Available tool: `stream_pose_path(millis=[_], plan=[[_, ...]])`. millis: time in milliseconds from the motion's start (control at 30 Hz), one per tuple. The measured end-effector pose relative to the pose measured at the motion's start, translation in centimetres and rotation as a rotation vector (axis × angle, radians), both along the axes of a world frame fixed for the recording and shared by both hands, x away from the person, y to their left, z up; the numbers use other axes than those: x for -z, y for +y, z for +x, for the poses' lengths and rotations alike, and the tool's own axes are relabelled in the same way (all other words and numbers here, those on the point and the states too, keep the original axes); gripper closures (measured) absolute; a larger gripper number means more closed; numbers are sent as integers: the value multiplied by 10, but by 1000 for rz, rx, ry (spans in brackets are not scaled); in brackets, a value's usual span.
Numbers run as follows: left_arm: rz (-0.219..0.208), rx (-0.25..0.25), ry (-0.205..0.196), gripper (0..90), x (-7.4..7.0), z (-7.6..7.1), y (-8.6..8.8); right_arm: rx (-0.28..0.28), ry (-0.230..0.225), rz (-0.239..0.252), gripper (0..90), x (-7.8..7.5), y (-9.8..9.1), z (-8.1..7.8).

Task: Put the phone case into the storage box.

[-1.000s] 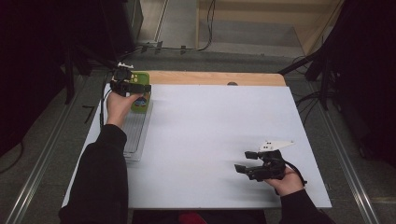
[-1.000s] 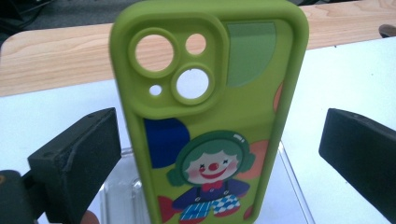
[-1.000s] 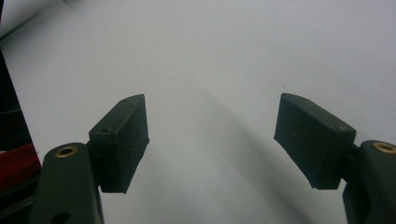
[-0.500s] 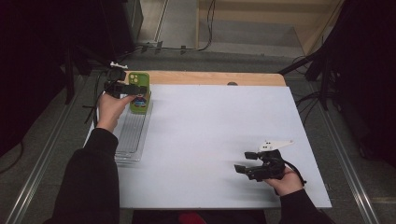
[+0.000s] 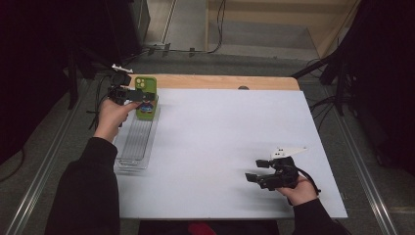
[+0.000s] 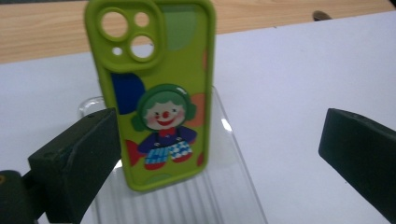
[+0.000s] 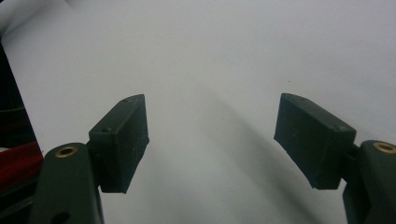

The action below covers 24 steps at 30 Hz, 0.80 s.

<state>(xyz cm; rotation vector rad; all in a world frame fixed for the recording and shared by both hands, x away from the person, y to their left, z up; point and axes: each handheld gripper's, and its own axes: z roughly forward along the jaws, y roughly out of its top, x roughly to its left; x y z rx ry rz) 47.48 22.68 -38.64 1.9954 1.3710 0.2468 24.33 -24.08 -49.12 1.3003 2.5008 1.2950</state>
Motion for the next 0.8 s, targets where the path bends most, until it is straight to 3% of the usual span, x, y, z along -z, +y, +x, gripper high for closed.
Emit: stream_pose_path(millis=[100,233,400,633,800], plan=[[-14,21,11,5,-2,-2,-2,1,1,-1,242,0,0,0],[6,69,28,18,-4,-6,-8,2,0,-1,242,0,0,0],[-33,114,31,49,-6,-10,-13,3,0,-2,242,0,0,0],[-27,143,17,129,-8,-15,-18,1,1,-5,242,0,0,0],[-64,192,30,144,-7,-19,-24,2,1,-4,242,0,-1,0]])
